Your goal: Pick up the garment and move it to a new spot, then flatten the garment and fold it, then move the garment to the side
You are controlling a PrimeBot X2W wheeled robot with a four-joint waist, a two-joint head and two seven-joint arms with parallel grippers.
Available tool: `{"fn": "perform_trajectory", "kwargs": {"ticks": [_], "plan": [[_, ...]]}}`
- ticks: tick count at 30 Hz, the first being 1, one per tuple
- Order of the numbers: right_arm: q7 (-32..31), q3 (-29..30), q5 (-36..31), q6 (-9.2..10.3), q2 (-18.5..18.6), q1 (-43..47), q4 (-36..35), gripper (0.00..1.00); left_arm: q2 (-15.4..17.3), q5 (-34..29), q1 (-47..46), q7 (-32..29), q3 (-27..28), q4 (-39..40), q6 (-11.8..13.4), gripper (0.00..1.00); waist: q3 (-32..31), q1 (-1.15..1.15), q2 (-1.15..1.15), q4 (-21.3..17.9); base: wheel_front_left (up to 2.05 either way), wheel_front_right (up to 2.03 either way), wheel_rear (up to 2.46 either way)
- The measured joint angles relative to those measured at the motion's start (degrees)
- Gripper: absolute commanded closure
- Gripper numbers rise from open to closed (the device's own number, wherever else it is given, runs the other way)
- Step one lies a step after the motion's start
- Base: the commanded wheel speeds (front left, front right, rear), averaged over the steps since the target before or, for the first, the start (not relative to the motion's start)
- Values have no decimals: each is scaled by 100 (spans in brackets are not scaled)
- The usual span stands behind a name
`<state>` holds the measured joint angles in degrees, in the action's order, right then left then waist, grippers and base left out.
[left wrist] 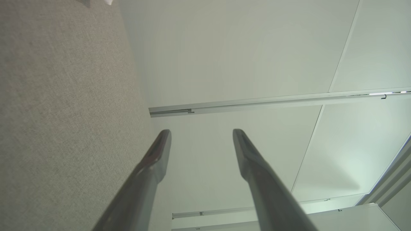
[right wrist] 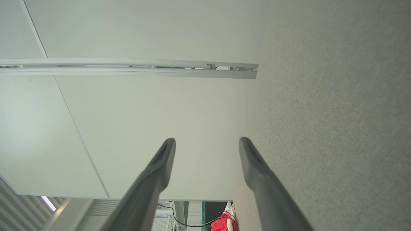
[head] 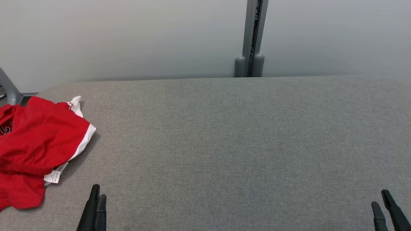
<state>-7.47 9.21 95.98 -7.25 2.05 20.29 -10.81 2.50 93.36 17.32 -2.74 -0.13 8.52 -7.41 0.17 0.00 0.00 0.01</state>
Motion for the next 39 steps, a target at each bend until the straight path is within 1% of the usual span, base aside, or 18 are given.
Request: {"fn": "perform_trajectory", "kwargs": {"ticks": [4,9,13,16,17,20,27,35,39], "plan": [[105,-29,-88,1,24,-96,68,0,2,-24,-132,52,-25,-55,0,0,4,0,0,1,0,0,0],[308,-92,-366,0,138,-308,126,0,55,-263,-346,238,-130,-130,0,0,12,0,0,-2,0,0,0],[439,-136,-813,0,250,-481,190,0,133,-652,-543,371,-243,-168,0,0,19,0,0,-9,0,0,0],[521,-116,-1295,0,324,-620,160,0,133,-977,-692,431,-196,-167,0,0,28,0,0,-14,0,0,0],[575,-122,-1619,0,359,-714,110,0,109,-1199,-765,471,-148,-149,0,0,34,0,0,-20,0,0,0],[653,-158,-2068,0,392,-834,57,0,92,-1575,-889,533,-116,-114,0,0,42,0,0,-24,0,0,0],[810,-253,-3236,0,538,-1008,70,0,120,-2762,-1102,661,-105,-147,2,0,31,0,0,-32,0,0,0],[991,-412,-4379,0,636,-1151,234,0,203,-3976,-1205,791,-230,-352,79,0,11,0,0,-49,0,0,0],[1063,-459,-4862,0,669,-1183,275,0,214,-4475,-1300,866,-271,-400,142,0,7,0,0,-63,0,0,0]]}}
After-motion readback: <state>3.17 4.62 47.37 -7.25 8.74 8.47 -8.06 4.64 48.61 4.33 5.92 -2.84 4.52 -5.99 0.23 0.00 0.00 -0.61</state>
